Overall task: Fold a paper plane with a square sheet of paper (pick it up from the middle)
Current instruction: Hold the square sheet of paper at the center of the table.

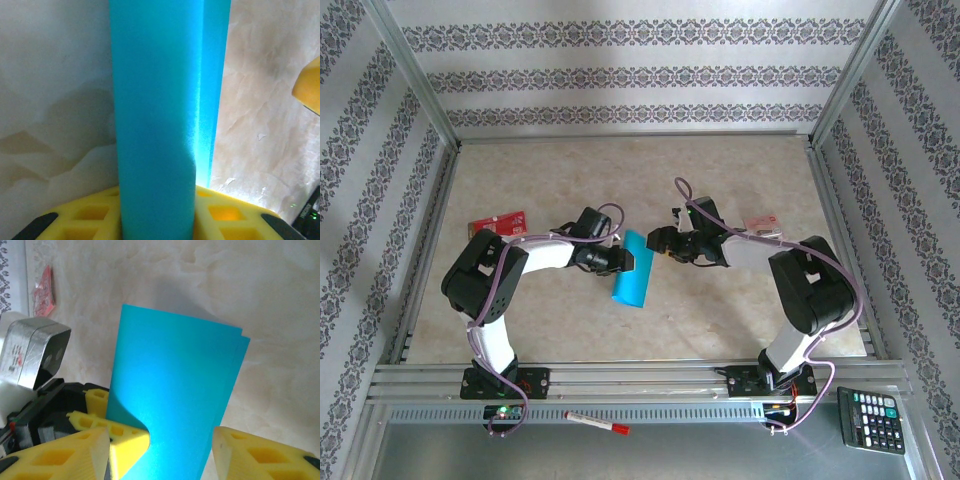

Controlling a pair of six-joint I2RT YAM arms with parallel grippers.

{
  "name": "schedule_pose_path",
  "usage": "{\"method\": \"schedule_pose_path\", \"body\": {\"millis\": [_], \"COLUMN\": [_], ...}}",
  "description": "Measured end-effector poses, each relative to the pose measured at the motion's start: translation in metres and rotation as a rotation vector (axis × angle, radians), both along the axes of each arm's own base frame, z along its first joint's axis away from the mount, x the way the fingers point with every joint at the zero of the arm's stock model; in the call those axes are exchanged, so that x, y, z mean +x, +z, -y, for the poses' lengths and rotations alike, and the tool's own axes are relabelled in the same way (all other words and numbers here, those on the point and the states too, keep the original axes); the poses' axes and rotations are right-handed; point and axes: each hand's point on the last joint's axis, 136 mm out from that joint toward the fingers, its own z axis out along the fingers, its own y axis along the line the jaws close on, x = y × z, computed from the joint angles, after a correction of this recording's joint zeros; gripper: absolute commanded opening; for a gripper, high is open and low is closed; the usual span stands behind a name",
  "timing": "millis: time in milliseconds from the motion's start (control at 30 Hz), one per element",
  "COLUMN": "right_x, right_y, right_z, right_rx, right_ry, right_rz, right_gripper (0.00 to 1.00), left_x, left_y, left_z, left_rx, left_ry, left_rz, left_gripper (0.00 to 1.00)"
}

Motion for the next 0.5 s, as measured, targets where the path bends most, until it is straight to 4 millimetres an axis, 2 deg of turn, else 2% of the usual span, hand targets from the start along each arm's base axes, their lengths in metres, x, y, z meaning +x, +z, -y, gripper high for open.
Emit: {"method": "schedule_pose_path", "body": {"millis": [267, 500], "right_x": [0.002, 0.013], "right_y": [-0.011, -0.01], "right_z": [0.002, 0.018], "right_rx": [-0.009, -0.014], "right_ry": [-0.013, -0.052], "right_rz": [-0.036, -0.04], "right_gripper": [0.51, 0.51], "left_x": [-0.001, -0.001], "left_y": [-0.001, -0.002], "left_z": [0.0, 0.001], "left_rx": [0.062, 0.081], "left_ry": [-0.041, -0.057], "left_rz": [0.032, 0.037], "left_gripper": [0.34, 0.36]}}
